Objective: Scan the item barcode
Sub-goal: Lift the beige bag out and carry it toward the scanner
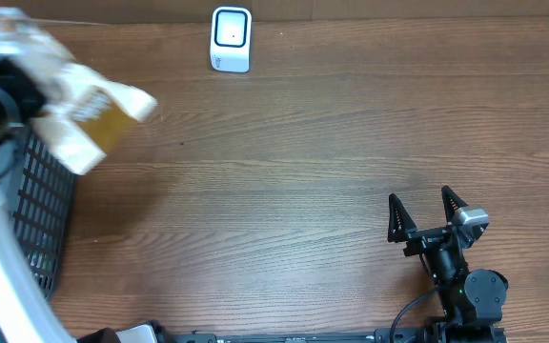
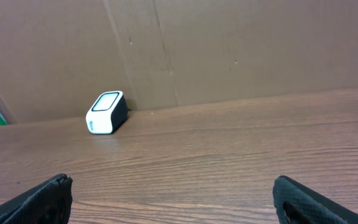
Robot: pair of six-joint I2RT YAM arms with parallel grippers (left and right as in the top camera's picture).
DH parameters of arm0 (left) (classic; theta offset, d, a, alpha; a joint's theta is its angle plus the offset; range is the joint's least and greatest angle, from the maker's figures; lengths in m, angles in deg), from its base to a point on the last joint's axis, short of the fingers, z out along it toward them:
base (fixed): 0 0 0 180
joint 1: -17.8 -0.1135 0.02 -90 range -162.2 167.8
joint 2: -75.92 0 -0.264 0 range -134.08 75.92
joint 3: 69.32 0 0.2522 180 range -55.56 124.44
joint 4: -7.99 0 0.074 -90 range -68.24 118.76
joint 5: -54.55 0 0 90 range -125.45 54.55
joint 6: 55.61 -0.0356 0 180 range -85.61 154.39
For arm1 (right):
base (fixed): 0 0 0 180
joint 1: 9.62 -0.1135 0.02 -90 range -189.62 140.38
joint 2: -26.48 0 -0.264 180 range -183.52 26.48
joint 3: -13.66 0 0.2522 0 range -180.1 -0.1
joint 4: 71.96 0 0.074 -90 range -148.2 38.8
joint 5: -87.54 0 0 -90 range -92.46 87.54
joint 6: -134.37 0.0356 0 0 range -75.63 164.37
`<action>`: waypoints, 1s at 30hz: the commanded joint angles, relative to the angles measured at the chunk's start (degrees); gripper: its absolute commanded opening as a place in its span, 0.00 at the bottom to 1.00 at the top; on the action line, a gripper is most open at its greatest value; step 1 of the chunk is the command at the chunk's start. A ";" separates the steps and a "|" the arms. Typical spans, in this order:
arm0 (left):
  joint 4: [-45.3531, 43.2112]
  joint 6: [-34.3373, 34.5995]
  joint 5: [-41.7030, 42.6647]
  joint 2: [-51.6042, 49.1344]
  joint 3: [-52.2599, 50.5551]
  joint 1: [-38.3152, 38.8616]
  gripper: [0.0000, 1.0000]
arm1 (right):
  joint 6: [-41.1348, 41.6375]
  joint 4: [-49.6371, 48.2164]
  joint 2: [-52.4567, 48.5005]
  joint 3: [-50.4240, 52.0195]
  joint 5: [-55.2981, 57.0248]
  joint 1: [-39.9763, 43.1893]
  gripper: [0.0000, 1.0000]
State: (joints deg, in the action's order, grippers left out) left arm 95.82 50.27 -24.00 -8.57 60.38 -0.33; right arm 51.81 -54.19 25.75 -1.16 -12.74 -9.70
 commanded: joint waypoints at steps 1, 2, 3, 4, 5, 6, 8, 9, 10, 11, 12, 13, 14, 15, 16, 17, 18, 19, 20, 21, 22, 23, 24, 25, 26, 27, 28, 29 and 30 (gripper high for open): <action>1.68 -9.29 3.45 -2.62 -3.56 7.87 0.04 | 0.00 -0.28 0.35 0.59 -0.31 0.15 1.00; 2.08 -10.16 3.43 -3.69 -5.42 10.54 0.04 | 0.00 -0.28 0.35 0.59 -0.31 0.15 1.00; 2.10 -10.86 3.48 -4.55 -7.17 12.57 0.04 | 0.00 -0.28 0.35 0.59 -0.31 0.15 1.00; 1.99 -11.26 3.45 -5.46 -9.09 14.49 0.04 | 0.00 -0.28 0.35 0.59 -0.31 0.15 1.00; 1.68 -11.28 3.45 -6.51 -11.08 16.35 0.04 | 0.00 -0.28 0.35 0.59 -0.31 0.15 1.00; 1.27 -11.28 3.43 -7.48 -12.68 17.70 0.04 | 0.00 -0.28 0.35 0.59 -0.31 0.15 1.00; -0.48 -11.26 3.67 -10.10 -16.46 20.76 0.04 | 0.00 -0.28 0.35 0.59 -0.31 0.15 1.00; -1.99 -11.26 3.65 -11.63 -18.49 22.49 0.04 | 0.00 -0.28 0.35 0.59 -0.31 0.15 1.00; -3.52 -11.45 3.65 -12.92 -20.13 23.89 0.04 | 0.00 -0.28 0.35 0.59 -0.31 0.15 1.00; -5.16 -11.93 3.63 -14.19 -21.57 25.22 0.04 | 0.00 -0.28 0.35 0.59 -0.31 0.15 1.00; -6.47 -12.55 3.65 -15.23 -22.58 26.32 0.04 | 0.00 -0.28 0.35 0.59 -0.31 0.15 1.00; -8.31 -12.90 3.65 -16.61 -23.76 27.69 0.04 | 0.00 -0.28 0.35 0.59 -0.31 0.15 1.00; -10.10 -12.94 3.67 -17.84 -24.72 29.00 0.04 | 0.00 -0.28 0.35 0.59 -0.31 0.15 1.00; -11.76 -12.96 3.65 -19.06 -25.40 30.29 0.04 | 0.00 -0.28 0.35 0.59 -0.31 0.15 1.00; -13.53 -12.94 3.65 -20.44 -25.86 31.61 0.04 | 0.00 -0.28 0.35 0.59 -0.31 0.15 1.00; -14.95 -12.92 3.65 -21.68 -26.01 32.68 0.04 | 0.00 -0.28 0.35 0.59 -0.31 0.15 1.00; -16.09 -12.87 3.67 -22.73 -26.01 33.53 0.04 | 0.00 -0.28 0.35 0.59 -0.31 0.15 1.00; -17.53 -12.24 3.65 -23.89 -26.01 34.51 0.04 | 0.00 -0.28 0.35 0.59 -0.31 0.15 1.00; -18.95 -11.21 3.65 -25.00 -26.01 35.45 0.04 | 0.00 -0.28 0.35 0.59 -0.31 0.15 1.00; -20.24 -9.79 3.65 -25.97 -26.01 36.26 0.04 | 0.00 -0.28 0.35 0.59 -0.31 0.15 1.00; -21.46 -8.00 3.63 -26.93 -26.01 36.98 0.04 | 0.00 -0.28 0.35 0.59 -0.31 0.15 1.00; -22.43 -6.27 3.58 -27.74 -26.01 37.59 0.04 | 0.00 -0.28 0.35 0.59 -0.31 0.15 1.00; -23.26 -4.66 3.52 -28.48 -26.01 38.05 0.04 | 0.00 -0.28 0.35 0.59 -0.31 0.15 1.00; -23.87 -2.75 3.34 -29.14 -26.01 38.40 0.04 | 0.00 -0.28 0.35 0.59 -0.31 0.15 1.00; -24.24 -1.33 2.99 -29.55 -26.01 38.42 0.04 | 0.00 -0.28 0.35 0.59 -0.31 0.15 1.00; -24.48 0.55 2.82 -29.68 -26.01 38.40 0.14 | 0.00 -0.28 0.35 0.59 -0.31 0.15 1.00; -24.70 1.99 2.27 -29.75 -25.99 38.27 0.27 | 0.00 -0.28 0.35 0.59 -0.31 0.15 1.00; -24.85 2.93 1.62 -29.68 -25.83 38.03 0.40 | 0.00 -0.28 0.35 0.59 -0.31 0.15 1.00; -24.85 3.39 1.42 -29.42 -25.38 37.70 0.58 | 0.00 -0.28 0.35 0.59 -0.28 0.15 1.00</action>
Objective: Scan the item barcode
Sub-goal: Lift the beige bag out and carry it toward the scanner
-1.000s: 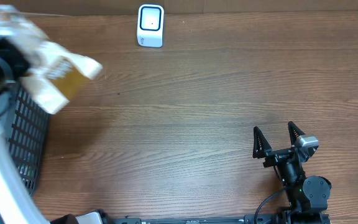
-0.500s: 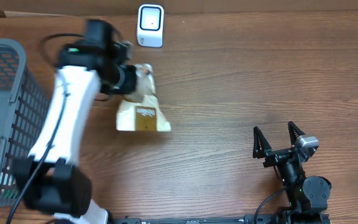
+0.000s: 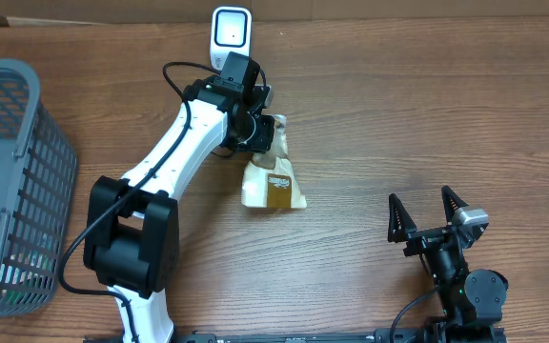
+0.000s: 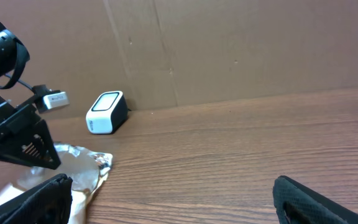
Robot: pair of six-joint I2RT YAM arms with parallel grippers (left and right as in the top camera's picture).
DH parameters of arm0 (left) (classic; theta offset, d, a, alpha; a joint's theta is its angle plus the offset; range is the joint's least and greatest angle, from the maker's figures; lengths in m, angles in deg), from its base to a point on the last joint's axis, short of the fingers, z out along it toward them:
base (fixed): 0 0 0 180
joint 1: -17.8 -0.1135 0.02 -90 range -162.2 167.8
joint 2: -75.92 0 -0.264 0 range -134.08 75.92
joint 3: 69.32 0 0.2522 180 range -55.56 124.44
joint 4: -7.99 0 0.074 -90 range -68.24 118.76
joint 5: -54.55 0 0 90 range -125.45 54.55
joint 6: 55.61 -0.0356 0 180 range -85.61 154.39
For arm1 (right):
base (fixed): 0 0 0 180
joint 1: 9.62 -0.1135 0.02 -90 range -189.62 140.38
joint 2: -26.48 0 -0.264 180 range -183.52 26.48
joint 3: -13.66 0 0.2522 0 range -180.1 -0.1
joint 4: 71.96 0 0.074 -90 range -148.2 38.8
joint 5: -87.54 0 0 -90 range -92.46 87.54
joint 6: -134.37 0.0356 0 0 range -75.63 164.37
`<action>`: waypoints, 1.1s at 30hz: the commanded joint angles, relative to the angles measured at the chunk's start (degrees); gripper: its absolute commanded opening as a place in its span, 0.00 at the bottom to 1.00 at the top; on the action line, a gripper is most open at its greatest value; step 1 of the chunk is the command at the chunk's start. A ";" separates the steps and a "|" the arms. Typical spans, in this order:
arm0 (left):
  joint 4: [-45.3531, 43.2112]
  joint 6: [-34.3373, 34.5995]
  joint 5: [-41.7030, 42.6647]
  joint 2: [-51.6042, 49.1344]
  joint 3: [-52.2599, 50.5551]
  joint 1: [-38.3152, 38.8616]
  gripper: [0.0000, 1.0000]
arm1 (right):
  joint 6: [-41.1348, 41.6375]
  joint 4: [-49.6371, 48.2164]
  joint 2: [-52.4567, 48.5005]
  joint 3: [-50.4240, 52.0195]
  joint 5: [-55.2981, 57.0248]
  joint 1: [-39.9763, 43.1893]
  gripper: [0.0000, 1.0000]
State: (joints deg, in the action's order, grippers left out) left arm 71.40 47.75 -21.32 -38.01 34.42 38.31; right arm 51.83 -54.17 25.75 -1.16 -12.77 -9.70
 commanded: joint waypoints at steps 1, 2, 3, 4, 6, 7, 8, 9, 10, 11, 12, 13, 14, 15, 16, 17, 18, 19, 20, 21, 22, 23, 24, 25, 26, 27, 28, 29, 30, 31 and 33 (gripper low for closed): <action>-0.39 5.92 -1.31 0.11 1.01 -1.27 0.66 | -0.02 -0.31 0.35 0.59 -0.28 0.15 1.00; -0.02 5.92 -1.49 0.39 1.68 -1.75 0.73 | -0.02 -0.31 0.35 0.59 -0.28 0.15 1.00; 0.83 5.92 -1.99 0.63 2.73 -2.27 0.76 | -0.02 -0.31 0.35 0.59 -0.28 0.15 1.00; 1.99 5.88 -2.54 0.87 3.98 -2.78 0.77 | -0.02 -0.31 0.35 0.59 -0.28 0.15 1.00; 5.31 4.92 -3.23 1.27 7.63 -4.02 0.76 | -0.02 -0.31 0.35 0.59 -0.28 0.15 1.00; 7.43 4.39 -3.69 1.57 10.01 -4.76 0.76 | -0.02 -0.31 0.35 0.59 -0.28 0.15 1.00; 9.79 4.37 -4.57 1.79 12.70 -5.51 0.75 | -0.02 -0.31 0.35 0.59 -0.28 0.15 1.00; 12.28 4.09 -5.38 2.25 15.56 -6.27 0.75 | -0.02 -0.31 0.35 0.59 -0.28 0.15 1.00; 15.45 2.51 -5.79 3.04 19.87 -7.30 0.75 | -0.02 -0.31 0.35 0.59 -0.28 0.15 1.00; 17.40 1.53 -5.79 3.63 22.62 -7.98 0.75 | -0.02 -0.31 0.35 0.59 -0.28 0.15 1.00; 19.12 1.18 -5.95 4.22 24.98 -8.66 0.75 | -0.02 -0.31 0.35 0.59 -0.28 0.15 1.00; 21.31 1.20 -6.69 4.98 28.04 -9.53 0.76 | -0.02 -0.31 0.35 0.59 -0.28 0.15 1.00; 22.77 1.18 -7.21 5.51 30.14 -10.16 0.76 | -0.02 -0.31 0.35 0.59 -0.28 0.15 1.00; 24.20 1.16 -7.56 6.12 32.26 -10.91 0.77 | -0.02 -0.31 0.35 0.59 -0.28 0.15 1.00; 25.46 1.18 -7.48 6.64 34.07 -11.67 0.78 | -0.02 -0.31 0.35 0.59 -0.28 0.15 1.00; 26.64 1.22 -7.21 7.10 35.54 -12.39 0.76 | -0.02 -0.31 0.35 0.59 -0.28 0.15 1.00; 28.24 1.22 -6.58 7.91 36.98 -13.27 0.74 | -0.02 -0.31 0.35 0.59 -0.28 0.15 1.00; 28.74 1.20 -6.62 8.26 37.05 -13.38 0.73 | -0.02 -0.31 0.35 0.59 -0.28 0.15 1.00; 29.46 1.18 -6.64 8.41 37.05 -13.38 0.73 | -0.02 -0.31 0.35 0.59 -0.28 0.15 1.00; 30.14 1.18 -6.64 8.41 37.05 -13.35 0.72 | -0.02 -0.31 0.35 0.59 -0.28 0.15 1.00; 30.95 1.20 -6.64 8.39 36.94 -13.18 0.72 | -0.02 -0.31 0.35 0.59 -0.28 0.15 1.00; 31.52 1.20 -6.67 8.31 36.68 -12.96 0.72 | -0.02 -0.31 0.35 0.59 -0.28 0.15 1.00; 31.91 1.20 -6.67 8.31 36.44 -12.79 0.72 | -0.02 -0.31 0.35 0.59 -0.28 0.15 1.00; 32.26 1.22 -6.71 8.31 36.00 -12.55 0.72 | -0.02 -0.31 0.35 0.59 -0.28 0.15 1.00; 32.50 1.25 -6.71 8.31 35.65 -12.55 0.72 | -0.02 -0.31 0.35 0.59 -0.28 0.15 1.00; 32.63 1.25 -6.88 8.31 35.34 -12.52 0.72 | -0.02 -0.31 0.35 0.59 -0.28 0.15 1.00; 32.59 1.25 -7.45 8.28 34.88 -12.55 0.72 | -0.02 -0.31 0.35 0.59 -0.28 0.15 1.00; 32.41 1.42 -8.44 8.28 34.45 -12.52 0.73 | -0.02 -0.31 0.35 0.59 -0.26 0.15 1.00; 32.22 1.49 -9.68 8.28 33.97 -12.57 0.73 | -0.02 -0.31 0.35 0.59 -0.28 0.15 1.00; 31.95 1.49 -11.08 8.28 33.38 -12.57 0.73 | -0.02 -0.31 0.35 0.59 -0.28 0.15 1.00; 30.86 1.44 -15.69 8.28 31.50 -12.70 0.73 | -0.02 -0.31 0.35 0.59 -0.28 0.15 1.00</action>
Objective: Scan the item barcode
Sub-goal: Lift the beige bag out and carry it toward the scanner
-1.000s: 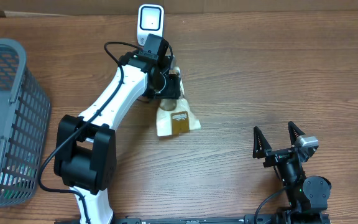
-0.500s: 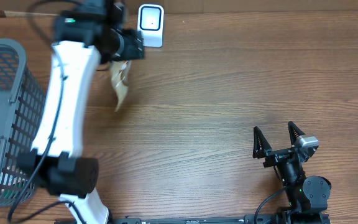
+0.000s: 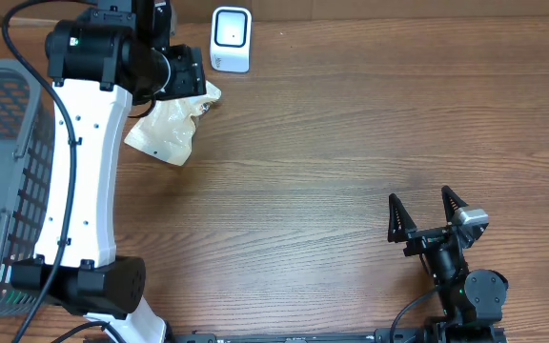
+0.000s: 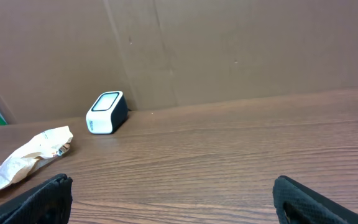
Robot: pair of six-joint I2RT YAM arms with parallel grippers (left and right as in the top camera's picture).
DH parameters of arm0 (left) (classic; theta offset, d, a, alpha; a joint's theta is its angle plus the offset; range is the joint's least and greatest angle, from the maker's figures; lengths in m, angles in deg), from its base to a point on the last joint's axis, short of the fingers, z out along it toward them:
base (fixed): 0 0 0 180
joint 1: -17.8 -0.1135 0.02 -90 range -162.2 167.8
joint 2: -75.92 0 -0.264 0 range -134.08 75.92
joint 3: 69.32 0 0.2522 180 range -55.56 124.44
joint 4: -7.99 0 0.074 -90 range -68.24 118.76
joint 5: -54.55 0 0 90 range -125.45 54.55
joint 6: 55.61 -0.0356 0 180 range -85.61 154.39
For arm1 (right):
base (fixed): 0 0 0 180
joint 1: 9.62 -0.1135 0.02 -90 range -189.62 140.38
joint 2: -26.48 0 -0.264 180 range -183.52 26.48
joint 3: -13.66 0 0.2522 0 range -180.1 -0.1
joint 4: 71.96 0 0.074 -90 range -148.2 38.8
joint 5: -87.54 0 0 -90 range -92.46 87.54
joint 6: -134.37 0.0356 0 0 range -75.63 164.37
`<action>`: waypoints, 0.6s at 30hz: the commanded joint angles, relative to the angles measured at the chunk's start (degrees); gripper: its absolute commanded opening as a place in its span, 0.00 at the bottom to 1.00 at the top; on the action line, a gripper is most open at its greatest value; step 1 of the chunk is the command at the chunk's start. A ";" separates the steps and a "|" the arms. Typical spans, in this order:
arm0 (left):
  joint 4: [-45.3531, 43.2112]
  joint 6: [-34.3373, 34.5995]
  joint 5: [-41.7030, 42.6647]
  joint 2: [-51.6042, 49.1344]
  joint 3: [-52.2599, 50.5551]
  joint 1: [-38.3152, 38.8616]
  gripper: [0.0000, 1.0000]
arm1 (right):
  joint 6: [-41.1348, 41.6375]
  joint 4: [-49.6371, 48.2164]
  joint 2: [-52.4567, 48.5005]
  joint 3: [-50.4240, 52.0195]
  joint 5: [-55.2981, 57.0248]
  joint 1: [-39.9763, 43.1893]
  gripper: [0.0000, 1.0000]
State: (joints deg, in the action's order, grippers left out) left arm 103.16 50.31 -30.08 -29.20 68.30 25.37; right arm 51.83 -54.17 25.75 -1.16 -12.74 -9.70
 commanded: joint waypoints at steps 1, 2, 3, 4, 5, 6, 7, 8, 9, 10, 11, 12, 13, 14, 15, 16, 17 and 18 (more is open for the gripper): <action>-1.81 -1.11 -9.75 -0.52 -3.74 0.24 0.74 | -0.02 -0.31 0.35 0.59 -0.31 0.15 1.00; -3.34 -1.14 -12.61 -0.52 -5.55 0.20 0.74 | -0.02 -0.31 0.35 0.59 -0.31 0.15 1.00; -5.55 -1.53 -15.15 -0.52 -7.78 0.07 0.75 | -0.02 -0.31 0.35 0.59 -0.31 0.15 1.00; -8.61 -2.84 -17.16 -0.52 -10.49 -0.17 0.75 | -0.02 -0.31 0.35 0.59 -0.31 0.15 1.00; -11.10 -4.02 -17.94 -0.55 -12.48 -0.48 0.75 | -0.02 -0.31 0.35 0.59 -0.31 0.15 1.00; -14.53 -5.99 -18.47 -0.61 -15.08 -0.92 0.75 | -0.02 -0.31 0.35 0.59 -0.31 0.15 1.00; -17.66 -6.99 -18.95 -0.63 -17.49 -1.53 0.75 | -0.02 -0.31 0.35 0.59 -0.31 0.15 1.00; -20.68 -7.06 -19.06 -0.79 -19.67 -2.29 0.76 | -0.02 -0.31 0.35 0.59 -0.31 0.15 1.00; -23.41 -7.15 -18.82 -1.01 -21.44 -3.21 0.76 | -0.02 -0.31 0.35 0.59 -0.31 0.15 1.00; -25.73 -7.19 -18.25 -1.51 -22.77 -4.22 0.76 | -0.02 -0.31 0.35 0.59 -0.31 0.15 1.00; -27.93 -7.58 -17.31 -2.10 -23.87 -5.22 0.76 | -0.02 -0.31 0.35 0.59 -0.31 0.15 1.00; -30.05 -8.61 -16.00 -2.80 -24.70 -6.21 0.75 | -0.02 -0.31 0.35 0.59 -0.31 0.15 1.00; -32.17 -10.23 -14.49 -3.82 -25.27 -7.17 0.75 | -0.02 -0.31 0.35 0.59 -0.31 0.15 1.00; -33.51 -11.78 -13.03 -4.92 -25.35 -7.96 0.75 | -0.02 -0.31 0.35 0.59 -0.31 0.15 1.00; -34.97 -13.57 -11.52 -6.29 -25.35 -8.61 0.75 | -0.02 -0.31 0.35 0.59 -0.31 0.15 1.00; -35.87 -14.91 -10.54 -7.26 -25.35 -8.92 0.75 | -0.02 -0.31 0.35 0.59 -0.31 0.15 1.00; -36.70 -16.28 -9.70 -8.48 -25.35 -9.09 0.74 | -0.02 -0.31 0.35 0.59 -0.31 0.15 1.00; -37.20 -16.83 -9.79 -9.70 -25.35 -9.09 0.73 | -0.02 -0.31 0.35 0.59 -0.31 0.15 1.00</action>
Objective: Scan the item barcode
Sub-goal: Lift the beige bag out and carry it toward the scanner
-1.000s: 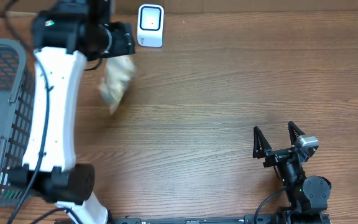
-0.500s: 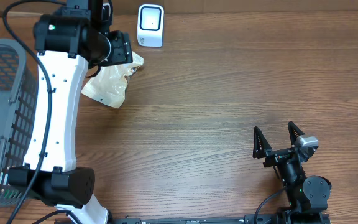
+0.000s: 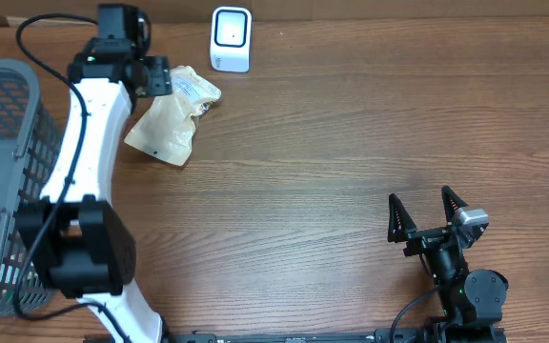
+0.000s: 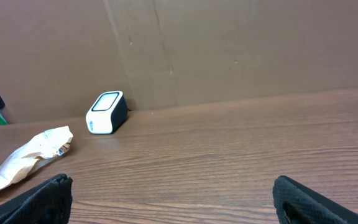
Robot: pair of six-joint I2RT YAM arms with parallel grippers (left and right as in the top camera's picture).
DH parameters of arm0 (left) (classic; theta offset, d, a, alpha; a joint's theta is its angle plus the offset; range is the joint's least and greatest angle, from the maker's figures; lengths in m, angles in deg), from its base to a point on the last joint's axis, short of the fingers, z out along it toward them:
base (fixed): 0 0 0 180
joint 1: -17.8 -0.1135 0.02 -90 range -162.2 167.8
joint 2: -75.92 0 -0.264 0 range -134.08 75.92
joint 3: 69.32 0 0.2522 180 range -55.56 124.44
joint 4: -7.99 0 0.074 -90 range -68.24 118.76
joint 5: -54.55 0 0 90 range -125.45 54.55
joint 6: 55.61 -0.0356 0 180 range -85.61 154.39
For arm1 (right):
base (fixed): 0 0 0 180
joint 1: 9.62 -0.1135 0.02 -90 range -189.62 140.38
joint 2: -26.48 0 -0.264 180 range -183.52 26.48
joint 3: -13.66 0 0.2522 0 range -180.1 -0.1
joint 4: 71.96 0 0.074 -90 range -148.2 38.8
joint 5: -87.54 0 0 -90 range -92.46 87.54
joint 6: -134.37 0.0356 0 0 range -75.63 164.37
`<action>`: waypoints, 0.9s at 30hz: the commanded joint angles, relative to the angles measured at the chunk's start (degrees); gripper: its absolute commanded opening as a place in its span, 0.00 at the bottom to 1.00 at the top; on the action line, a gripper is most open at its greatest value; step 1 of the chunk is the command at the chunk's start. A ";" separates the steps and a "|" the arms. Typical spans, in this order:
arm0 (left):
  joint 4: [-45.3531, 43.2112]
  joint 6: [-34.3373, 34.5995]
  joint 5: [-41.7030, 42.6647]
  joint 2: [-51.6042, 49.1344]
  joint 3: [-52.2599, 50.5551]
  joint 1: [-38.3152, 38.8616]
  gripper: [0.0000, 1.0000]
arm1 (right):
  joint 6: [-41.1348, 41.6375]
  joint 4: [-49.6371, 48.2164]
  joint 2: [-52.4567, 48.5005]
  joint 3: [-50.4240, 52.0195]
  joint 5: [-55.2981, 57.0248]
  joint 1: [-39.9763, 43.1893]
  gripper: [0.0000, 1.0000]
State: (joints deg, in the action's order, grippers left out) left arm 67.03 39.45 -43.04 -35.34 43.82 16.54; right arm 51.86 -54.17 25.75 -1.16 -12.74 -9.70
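A crumpled tan snack bag (image 3: 165, 124) lies flat on the wooden table, a little left of and in front of the white barcode scanner (image 3: 231, 38). My left gripper (image 3: 158, 78) hovers at the bag's far end; its fingers are too small to read. In the right wrist view the bag (image 4: 23, 158) rests free on the wood, with the scanner (image 4: 106, 112) behind it against the cardboard. My right gripper (image 3: 427, 211) stands open and empty near the front right, its fingers spread wide (image 4: 171, 186).
A grey wire basket (image 3: 17, 124) stands at the left edge with something in its bottom. A brown cardboard wall (image 4: 229, 50) closes off the back of the table. Bare wood lies between the bag and the right arm.
The bag lies where it lay. The left arm has shifted back and to the left, its gripper now at the bag's far end. The right arm has not moved.
The left arm first held the bag up over the basket at the far left. Then it had the bag down on the table in front of the scanner. Later the bag lay loose to the scanner's left, and it rests there still.
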 commanded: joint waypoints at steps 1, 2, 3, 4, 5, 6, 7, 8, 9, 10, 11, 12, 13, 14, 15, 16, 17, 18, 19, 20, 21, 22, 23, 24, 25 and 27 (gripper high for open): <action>-1.38 -6.27 3.13 -4.74 -0.87 -0.24 0.72 | -0.04 -0.31 0.35 0.59 -0.31 0.15 1.00; -1.42 -6.32 3.15 -5.90 -0.87 -0.22 0.72 | -0.04 -0.31 0.35 0.59 -0.31 0.15 1.00; -1.38 -6.32 3.17 -7.10 -0.87 -0.20 0.71 | -0.04 -0.31 0.35 0.59 -0.31 0.15 1.00; -1.25 -6.19 3.21 -8.28 -0.87 -0.07 0.69 | -0.04 -0.31 0.35 0.59 -0.31 0.15 1.00; -1.05 -6.16 3.23 -9.60 -0.87 0.11 0.69 | -0.04 -0.31 0.35 0.59 -0.31 0.15 1.00; -0.81 -6.16 3.23 -10.78 -0.87 0.24 0.68 | -0.04 -0.31 0.35 0.59 -0.31 0.15 1.00; -0.55 -6.16 3.26 -11.72 -0.87 0.39 0.68 | -0.04 -0.31 0.35 0.59 -0.31 0.15 1.00; -0.22 -6.16 3.28 -12.94 -0.87 0.57 0.68 | -0.04 -0.31 0.35 0.59 -0.31 0.15 1.00; 0.13 -6.16 3.65 -13.79 -0.87 0.76 0.67 | -0.04 -0.31 0.35 0.59 -0.31 0.15 1.00; 0.63 -6.19 4.59 -14.88 -0.87 1.01 0.67 | -0.04 -0.31 0.35 0.59 -0.31 0.15 1.00; 1.18 -6.19 5.40 -15.67 -0.87 1.27 0.67 | -0.04 -0.31 0.35 0.59 -0.31 0.15 1.00; 1.68 -6.14 6.10 -16.26 -0.87 1.44 0.67 | -0.04 -0.31 0.35 0.59 -0.31 0.15 1.00; 2.43 -6.12 7.10 -16.96 -0.87 1.70 0.67 | -0.04 -0.31 0.35 0.59 -0.31 0.15 1.00; 3.30 -5.79 8.26 -17.49 -0.87 2.05 0.67 | -0.04 -0.31 0.35 0.59 -0.31 0.15 1.00; 4.55 -4.85 9.46 -17.84 -0.87 2.47 0.68 | -0.04 -0.31 0.35 0.59 -0.31 0.15 1.00; 5.77 -4.11 10.27 -18.27 -0.87 2.86 0.68 | -0.04 -0.31 0.35 0.59 -0.31 0.15 1.00; 7.06 -3.28 10.78 -18.40 -0.87 3.28 0.67 | -0.04 -0.31 0.35 0.59 -0.31 0.15 1.00; 8.33 -2.60 10.95 -18.53 -0.87 3.69 0.68 | -0.04 -0.31 0.35 0.59 -0.31 0.15 1.00; 9.86 -1.77 11.13 -18.53 -0.87 4.31 0.68 | -0.04 -0.31 0.35 0.59 -0.31 0.15 1.00; 11.17 -1.16 11.32 -18.53 -0.87 4.92 0.68 | -0.04 -0.31 0.35 0.59 -0.31 0.15 1.00; 12.35 -0.66 11.61 -18.53 -0.87 5.53 0.67 | -0.04 -0.31 0.35 0.59 -0.31 0.15 1.00; 13.60 -0.11 12.00 -18.51 -0.87 6.21 0.67 | -0.04 -0.31 0.35 0.59 -0.31 0.15 1.00; 14.67 0.44 12.13 -18.51 -0.87 6.78 0.66 | -0.04 -0.31 0.35 0.59 -0.31 0.15 1.00; 15.91 1.29 12.11 -18.49 -0.85 7.45 0.66 | -0.04 -0.31 0.35 0.59 -0.31 0.15 1.00; 17.33 2.51 12.13 -18.47 -0.85 8.24 0.66 | -0.04 -0.31 0.35 0.59 -0.28 0.15 1.00; 19.54 4.79 12.15 -18.34 -0.83 9.51 0.65 | -0.04 -0.31 0.35 0.59 -0.31 0.15 1.00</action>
State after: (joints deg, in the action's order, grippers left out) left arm 84.80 39.64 -33.05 -51.23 43.58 24.01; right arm 51.81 -54.17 25.75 -1.16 -12.74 -9.70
